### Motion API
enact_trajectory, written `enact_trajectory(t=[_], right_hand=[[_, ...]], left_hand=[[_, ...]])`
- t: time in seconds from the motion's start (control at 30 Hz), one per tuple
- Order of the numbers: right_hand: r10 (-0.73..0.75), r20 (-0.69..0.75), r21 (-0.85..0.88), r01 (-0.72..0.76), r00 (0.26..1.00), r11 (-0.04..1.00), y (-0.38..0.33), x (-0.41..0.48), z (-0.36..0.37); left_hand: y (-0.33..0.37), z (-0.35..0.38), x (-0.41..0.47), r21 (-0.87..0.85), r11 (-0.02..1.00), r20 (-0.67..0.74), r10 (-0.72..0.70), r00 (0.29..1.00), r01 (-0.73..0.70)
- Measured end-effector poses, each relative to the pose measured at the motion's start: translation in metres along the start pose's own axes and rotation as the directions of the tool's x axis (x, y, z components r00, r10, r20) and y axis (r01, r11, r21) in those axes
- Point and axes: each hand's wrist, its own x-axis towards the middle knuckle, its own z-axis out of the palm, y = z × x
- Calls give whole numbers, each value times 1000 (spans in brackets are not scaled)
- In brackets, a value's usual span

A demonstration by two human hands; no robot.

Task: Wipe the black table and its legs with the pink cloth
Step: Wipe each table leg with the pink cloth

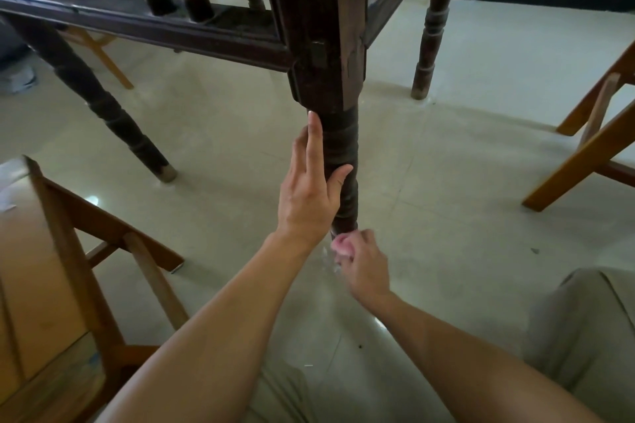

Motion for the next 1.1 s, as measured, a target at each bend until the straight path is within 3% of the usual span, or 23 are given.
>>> enact_trajectory(t=[0.07,0.13,0.23,0.33,0.4,0.5,0.6,0.7,0.8,0.87,0.93,1.03,1.1], right_hand=[[-98,148,-55,107,984,993,1,-17,17],[-115,174,-50,125,978,991,8,-18,19],[22,1,0,-22,1000,1000,24,6,0],[247,-182,58,-241,952,969,43,27,-34],[194,-166,18,-193,967,981,38,24,-42],[-16,-19,-32,15,1000,999,4,-4,-18],[-47,25,24,47,999,999,-22,-13,15],[162,-57,115,-155,985,981,-31,1,22],[447,-110,200,-421,888,885,-5,4,14],[530,-155,224,-493,834,841,21,-3,5],[499,-181,184,-469,848,864,28,-7,-2],[279,-93,184,-259,956,948,-2,-8,3],[159,-54,178,-147,986,973,-17,-9,15]], left_hand=[[-2,0,0,-19,1000,-9,6,1000,-6],[-5,-1,-1,-50,999,-35,-2,999,1],[-5,-4,0,-118,991,-47,-75,996,69],[-4,-6,0,-164,974,-34,-164,986,156],[-6,-6,1,-170,967,-24,-196,980,189],[-6,-10,4,-169,962,25,-214,976,215],[-5,-15,9,-168,951,70,-252,965,261],[-5,-18,13,-183,937,96,-284,954,297],[-4,-18,13,-191,933,110,-290,951,306],[-4,-18,13,-198,930,111,-292,950,309],[-5,-18,12,-203,931,110,-285,952,303],[-7,-17,12,-192,934,120,-281,952,300],[-10,-15,10,-171,934,142,-291,946,313]])
